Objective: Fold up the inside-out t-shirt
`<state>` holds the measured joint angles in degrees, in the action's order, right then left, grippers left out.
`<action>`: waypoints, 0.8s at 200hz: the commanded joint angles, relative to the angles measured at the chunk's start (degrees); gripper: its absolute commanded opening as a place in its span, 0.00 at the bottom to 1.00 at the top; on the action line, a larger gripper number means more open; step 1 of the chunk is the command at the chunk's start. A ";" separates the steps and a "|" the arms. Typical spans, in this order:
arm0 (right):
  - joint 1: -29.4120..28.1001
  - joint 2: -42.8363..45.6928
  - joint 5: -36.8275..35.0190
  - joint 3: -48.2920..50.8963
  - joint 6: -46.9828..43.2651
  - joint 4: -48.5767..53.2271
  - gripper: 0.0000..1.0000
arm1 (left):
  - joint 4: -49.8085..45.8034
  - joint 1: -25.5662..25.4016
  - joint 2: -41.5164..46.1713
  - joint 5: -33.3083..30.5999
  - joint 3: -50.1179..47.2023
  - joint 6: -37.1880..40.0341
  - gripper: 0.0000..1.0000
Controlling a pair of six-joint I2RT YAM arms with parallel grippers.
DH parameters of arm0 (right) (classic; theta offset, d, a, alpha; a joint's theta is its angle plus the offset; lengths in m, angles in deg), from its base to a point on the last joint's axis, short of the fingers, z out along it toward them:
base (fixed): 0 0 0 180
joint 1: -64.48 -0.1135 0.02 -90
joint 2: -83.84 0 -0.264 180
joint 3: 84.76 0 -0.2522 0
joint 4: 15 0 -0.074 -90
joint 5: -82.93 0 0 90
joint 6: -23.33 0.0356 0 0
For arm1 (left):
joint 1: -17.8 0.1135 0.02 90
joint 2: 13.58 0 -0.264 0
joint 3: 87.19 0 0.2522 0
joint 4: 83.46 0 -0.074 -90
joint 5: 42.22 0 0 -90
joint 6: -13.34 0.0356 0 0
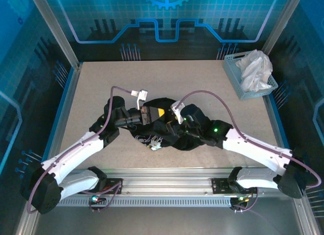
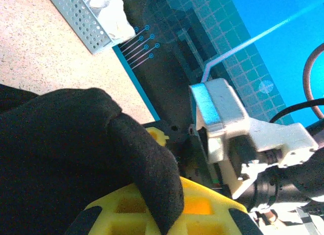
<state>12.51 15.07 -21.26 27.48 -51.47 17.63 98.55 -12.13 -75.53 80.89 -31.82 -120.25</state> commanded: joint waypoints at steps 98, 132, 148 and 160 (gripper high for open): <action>18.99 0.23 64.99 0.39 3.73 -19.84 0.00 | -17.82 6.54 4.06 -26.23 -0.14 11.94 0.04; 19.77 -1.16 65.87 -0.52 5.59 -22.83 0.00 | -21.09 6.42 4.11 -29.00 0.04 15.56 0.22; 20.45 -2.26 65.80 -1.04 5.56 -22.78 0.00 | -23.25 5.76 5.30 -30.71 -0.09 16.89 0.38; 21.17 -3.11 65.24 -1.31 6.08 -22.48 0.00 | -25.27 4.05 7.17 -33.75 -0.11 18.32 0.47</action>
<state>31.90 13.34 40.22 27.26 -47.12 -1.63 79.51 -6.40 -71.45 54.68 -33.39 -106.52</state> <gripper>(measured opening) 0.047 0.388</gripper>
